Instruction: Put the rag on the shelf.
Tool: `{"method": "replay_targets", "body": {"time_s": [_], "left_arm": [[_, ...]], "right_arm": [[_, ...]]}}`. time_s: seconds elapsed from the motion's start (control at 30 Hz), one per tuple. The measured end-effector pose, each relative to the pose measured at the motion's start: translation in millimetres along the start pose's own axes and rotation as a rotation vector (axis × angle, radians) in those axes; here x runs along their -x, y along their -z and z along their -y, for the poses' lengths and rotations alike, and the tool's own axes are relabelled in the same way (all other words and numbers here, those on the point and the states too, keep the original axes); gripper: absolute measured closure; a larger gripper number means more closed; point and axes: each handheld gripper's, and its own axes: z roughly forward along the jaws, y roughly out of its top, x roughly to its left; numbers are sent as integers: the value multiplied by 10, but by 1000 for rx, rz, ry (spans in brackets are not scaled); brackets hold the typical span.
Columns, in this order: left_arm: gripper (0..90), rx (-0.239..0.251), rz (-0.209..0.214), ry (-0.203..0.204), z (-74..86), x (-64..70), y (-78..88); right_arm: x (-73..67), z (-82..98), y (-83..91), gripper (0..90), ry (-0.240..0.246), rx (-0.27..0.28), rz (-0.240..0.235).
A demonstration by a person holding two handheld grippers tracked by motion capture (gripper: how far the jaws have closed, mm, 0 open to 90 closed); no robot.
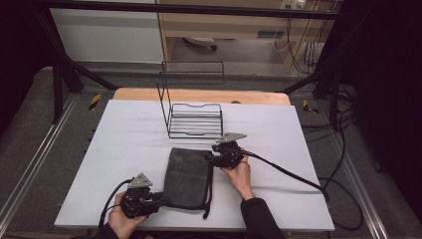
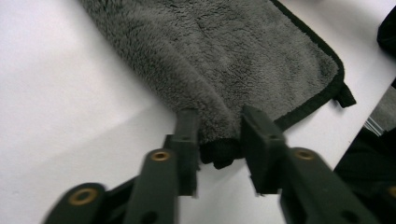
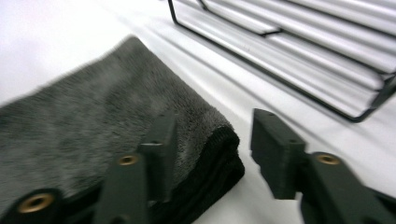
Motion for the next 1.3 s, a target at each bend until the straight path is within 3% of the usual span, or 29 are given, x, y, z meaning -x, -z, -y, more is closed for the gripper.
{"method": "replay_targets", "body": {"time_s": [0.1, 0.17, 0.3, 0.47, 0.57, 0.73, 0.83, 1.3], "left_arm": [[515, 21, -4, -12, -34, -67, 55], [414, 40, -5, -8, -62, -124, 84], [350, 72, -32, -2, -138, -254, 140], [282, 78, -52, -1, -220, -365, 151], [230, 72, -62, -11, -274, -409, 125], [140, 60, -93, -40, -393, -446, 64], [106, 51, -89, -45, -465, -484, 28], [101, 84, -125, -31, -796, -629, -161]], "right_arm": [[-6, 6, 195, 302, -18, 46, -12], [12, 76, 363, 163, -61, 69, -33], [34, 197, 488, 108, -70, 73, -38], [53, 422, 615, 40, -75, 39, -61], [54, 515, 677, 18, -82, 21, -68], [53, 613, 761, 8, -85, 42, -74], [51, 677, 785, 8, -101, 40, -82], [42, 699, 824, 8, -102, 42, -61]]}}
